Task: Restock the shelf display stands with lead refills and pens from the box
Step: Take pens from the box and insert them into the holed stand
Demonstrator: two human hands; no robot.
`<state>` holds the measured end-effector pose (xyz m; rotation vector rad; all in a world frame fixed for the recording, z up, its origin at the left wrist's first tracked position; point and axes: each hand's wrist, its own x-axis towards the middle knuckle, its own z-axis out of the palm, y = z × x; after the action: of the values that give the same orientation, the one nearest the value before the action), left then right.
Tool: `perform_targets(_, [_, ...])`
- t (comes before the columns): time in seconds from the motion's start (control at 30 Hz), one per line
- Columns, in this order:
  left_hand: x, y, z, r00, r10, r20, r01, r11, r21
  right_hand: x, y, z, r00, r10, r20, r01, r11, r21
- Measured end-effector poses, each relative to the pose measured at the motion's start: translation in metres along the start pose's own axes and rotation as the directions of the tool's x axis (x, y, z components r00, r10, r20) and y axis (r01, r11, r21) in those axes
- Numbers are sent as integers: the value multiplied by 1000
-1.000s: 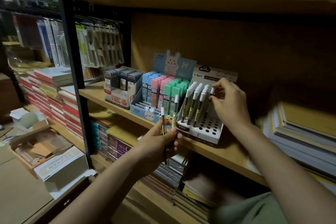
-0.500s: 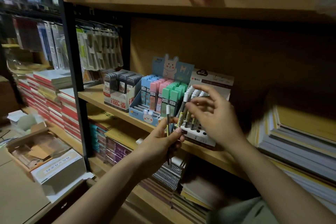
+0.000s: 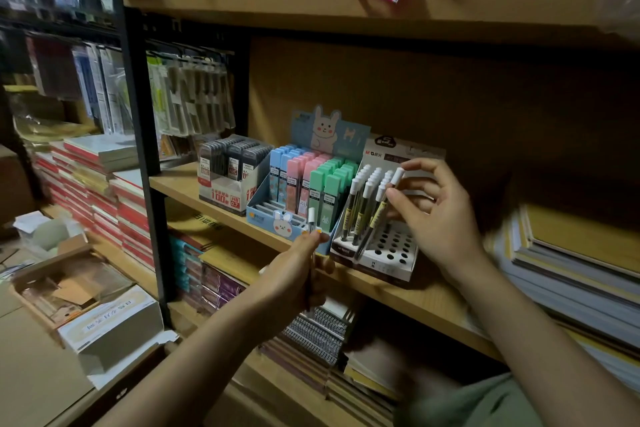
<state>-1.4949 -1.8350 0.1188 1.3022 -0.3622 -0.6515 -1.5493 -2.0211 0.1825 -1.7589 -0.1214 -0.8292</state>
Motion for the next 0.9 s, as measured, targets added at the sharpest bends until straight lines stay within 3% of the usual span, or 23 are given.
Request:
perform_targets(0.1, [0,3,4,999,49,18,-48,996,-72,3,0,-5,997,-67,-35,64,995,-73])
perform_targets(0.27, [-2,0,0,986,154,61,-153,988,-30,9,1,-21,969,-213,-128,174,948,-265])
perform_targets(0.47, [0,1,1,991,127,35,-124,990,-74,13,15,-21,957,-275,-93,212,881,-424])
perform_targets(0.9, [-4,1,-1,990,126,61,-117,983,-139,23,26,-20,982,-180,-57,131,867,-482])
